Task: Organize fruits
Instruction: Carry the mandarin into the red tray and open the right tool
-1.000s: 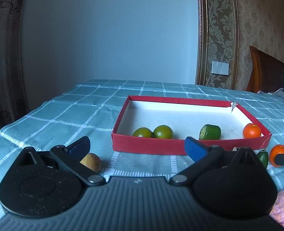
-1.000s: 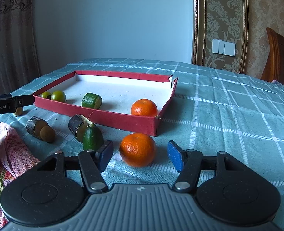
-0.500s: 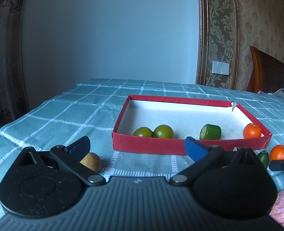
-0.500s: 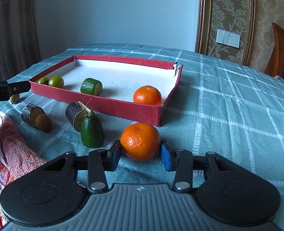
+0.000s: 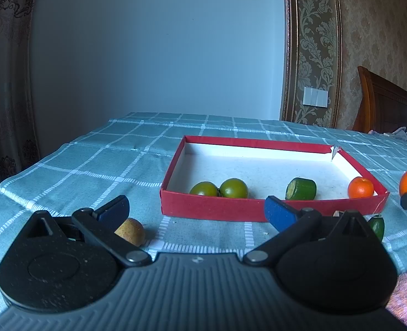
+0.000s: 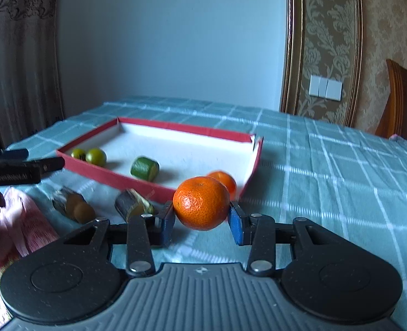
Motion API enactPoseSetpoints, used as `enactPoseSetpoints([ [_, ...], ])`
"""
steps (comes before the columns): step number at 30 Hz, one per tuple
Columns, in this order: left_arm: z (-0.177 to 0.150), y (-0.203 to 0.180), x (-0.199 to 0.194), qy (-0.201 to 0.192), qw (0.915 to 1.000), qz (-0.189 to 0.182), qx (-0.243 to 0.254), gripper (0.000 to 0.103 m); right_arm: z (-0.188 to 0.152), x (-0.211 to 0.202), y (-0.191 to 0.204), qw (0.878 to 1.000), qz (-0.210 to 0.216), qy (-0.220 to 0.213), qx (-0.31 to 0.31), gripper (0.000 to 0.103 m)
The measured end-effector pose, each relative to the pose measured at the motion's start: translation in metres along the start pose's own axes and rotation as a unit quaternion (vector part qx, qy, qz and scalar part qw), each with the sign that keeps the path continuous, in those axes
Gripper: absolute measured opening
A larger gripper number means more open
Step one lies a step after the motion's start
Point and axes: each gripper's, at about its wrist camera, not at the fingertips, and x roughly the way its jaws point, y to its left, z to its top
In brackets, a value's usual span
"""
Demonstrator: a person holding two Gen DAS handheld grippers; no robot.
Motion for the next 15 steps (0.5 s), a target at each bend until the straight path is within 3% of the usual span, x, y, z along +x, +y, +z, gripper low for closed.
enactPoseSetpoints([
  [9, 0.000, -0.002, 0.000, 0.003, 1.0000, -0.005, 0.003, 0.103, 0.006, 0.015, 0.001, 1.000, 0.012, 0.013, 0.001, 0.040],
  [15, 0.000, -0.001, 0.002, 0.008, 0.9999, -0.006, 0.004, 0.103, 0.028, 0.033, 0.005, 1.000, 0.020, 0.000, 0.004, 0.040],
])
